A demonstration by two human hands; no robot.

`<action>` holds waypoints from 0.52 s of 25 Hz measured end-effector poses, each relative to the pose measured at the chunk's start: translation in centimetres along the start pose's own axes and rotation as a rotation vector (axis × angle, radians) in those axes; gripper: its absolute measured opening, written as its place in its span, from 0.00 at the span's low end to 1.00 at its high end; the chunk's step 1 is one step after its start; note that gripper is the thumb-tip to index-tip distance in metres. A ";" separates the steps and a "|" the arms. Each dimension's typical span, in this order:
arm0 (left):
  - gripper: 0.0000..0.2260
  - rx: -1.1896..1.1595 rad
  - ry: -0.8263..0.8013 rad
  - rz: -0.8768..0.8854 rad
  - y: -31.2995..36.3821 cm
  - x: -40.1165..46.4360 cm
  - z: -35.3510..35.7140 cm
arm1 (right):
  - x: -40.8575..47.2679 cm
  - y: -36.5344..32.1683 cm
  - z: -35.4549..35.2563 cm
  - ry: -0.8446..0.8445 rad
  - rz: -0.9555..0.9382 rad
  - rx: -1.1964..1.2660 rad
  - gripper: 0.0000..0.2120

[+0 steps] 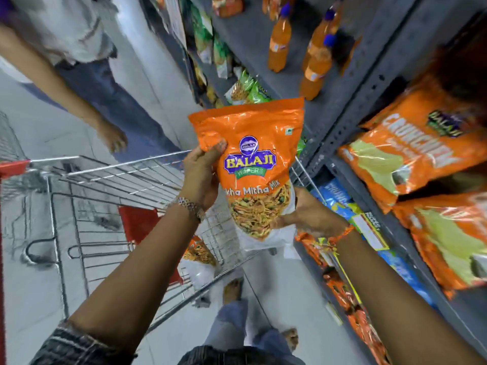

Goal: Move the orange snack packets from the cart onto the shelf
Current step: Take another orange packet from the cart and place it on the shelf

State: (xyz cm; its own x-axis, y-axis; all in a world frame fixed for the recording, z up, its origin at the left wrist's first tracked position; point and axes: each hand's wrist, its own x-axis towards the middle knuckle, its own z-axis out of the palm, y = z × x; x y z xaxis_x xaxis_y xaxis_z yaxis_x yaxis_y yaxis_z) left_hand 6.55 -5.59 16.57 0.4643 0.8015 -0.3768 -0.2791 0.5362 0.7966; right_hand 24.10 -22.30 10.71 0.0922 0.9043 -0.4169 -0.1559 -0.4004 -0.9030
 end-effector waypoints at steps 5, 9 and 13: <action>0.22 -0.033 -0.114 -0.043 2.8 -4.4 7.8 | -6.5 -2.7 -1.5 0.113 -0.152 -0.012 0.41; 0.22 -0.031 -0.226 -0.034 5.2 -7.4 13.2 | -12.0 -6.0 -1.5 0.218 -0.291 -0.025 0.38; 0.23 -0.009 -0.405 -0.035 7.3 -9.9 19.1 | -18.8 -10.2 -2.3 0.390 -0.406 -0.069 0.41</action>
State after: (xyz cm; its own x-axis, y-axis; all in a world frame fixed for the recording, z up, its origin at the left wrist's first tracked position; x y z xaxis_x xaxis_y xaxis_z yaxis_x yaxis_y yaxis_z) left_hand 15.96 -14.69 35.13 0.7666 0.6145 -0.1861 -0.2633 0.5653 0.7817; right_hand 26.23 -35.52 27.52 0.4900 0.8712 -0.0304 0.0309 -0.0522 -0.9982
